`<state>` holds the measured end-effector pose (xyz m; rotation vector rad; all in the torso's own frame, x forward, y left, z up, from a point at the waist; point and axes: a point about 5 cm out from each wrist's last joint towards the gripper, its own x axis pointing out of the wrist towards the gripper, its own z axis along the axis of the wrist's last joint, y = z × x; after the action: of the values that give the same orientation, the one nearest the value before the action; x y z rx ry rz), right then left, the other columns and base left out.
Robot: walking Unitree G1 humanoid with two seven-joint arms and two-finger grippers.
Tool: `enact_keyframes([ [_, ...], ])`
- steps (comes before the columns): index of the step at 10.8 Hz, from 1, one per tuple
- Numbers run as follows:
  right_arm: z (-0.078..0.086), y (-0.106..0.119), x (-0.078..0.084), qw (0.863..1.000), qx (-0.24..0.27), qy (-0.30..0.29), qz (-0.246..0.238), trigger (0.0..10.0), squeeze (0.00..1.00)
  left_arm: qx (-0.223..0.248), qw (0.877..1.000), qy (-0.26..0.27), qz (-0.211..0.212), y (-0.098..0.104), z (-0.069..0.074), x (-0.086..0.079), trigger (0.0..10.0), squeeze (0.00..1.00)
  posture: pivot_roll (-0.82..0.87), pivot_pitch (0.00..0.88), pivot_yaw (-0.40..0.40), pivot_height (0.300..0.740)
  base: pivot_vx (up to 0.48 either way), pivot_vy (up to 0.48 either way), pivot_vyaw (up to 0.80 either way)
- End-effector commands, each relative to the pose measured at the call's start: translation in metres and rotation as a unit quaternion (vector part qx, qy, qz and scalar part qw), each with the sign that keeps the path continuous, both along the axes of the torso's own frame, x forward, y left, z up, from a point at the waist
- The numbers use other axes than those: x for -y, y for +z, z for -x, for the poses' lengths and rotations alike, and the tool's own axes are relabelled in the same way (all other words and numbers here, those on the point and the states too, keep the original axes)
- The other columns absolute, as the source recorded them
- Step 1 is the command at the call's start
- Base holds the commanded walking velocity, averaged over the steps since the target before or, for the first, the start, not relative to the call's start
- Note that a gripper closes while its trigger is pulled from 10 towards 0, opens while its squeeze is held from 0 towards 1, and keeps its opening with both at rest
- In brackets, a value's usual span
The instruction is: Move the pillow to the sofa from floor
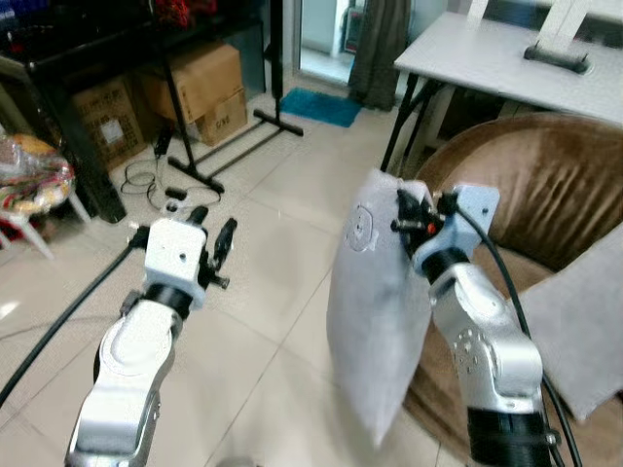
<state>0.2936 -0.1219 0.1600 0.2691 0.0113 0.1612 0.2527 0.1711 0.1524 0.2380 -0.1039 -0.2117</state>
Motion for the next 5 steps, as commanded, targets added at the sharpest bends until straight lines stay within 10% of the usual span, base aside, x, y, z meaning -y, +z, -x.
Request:
enact_keyframes([
  [1,-0.0037,0.0162,-0.0041,0.999,0.043,0.009,-0.001,10.0,0.00,0.004,1.000,-0.006,-0.001,0.0017,-0.0010,-0.0001,10.0,0.00,0.09,0.000,-0.038,0.740,0.352,0.000,0.00],
  [5,-0.0049,0.0149,-0.0077,0.999,0.042,0.020,-0.002,10.0,0.00,0.002,1.000,-0.011,-0.002,0.0007,-0.0009,-0.0005,10.0,0.00,0.10,0.000,-0.044,0.740,0.365,0.000,0.00],
])
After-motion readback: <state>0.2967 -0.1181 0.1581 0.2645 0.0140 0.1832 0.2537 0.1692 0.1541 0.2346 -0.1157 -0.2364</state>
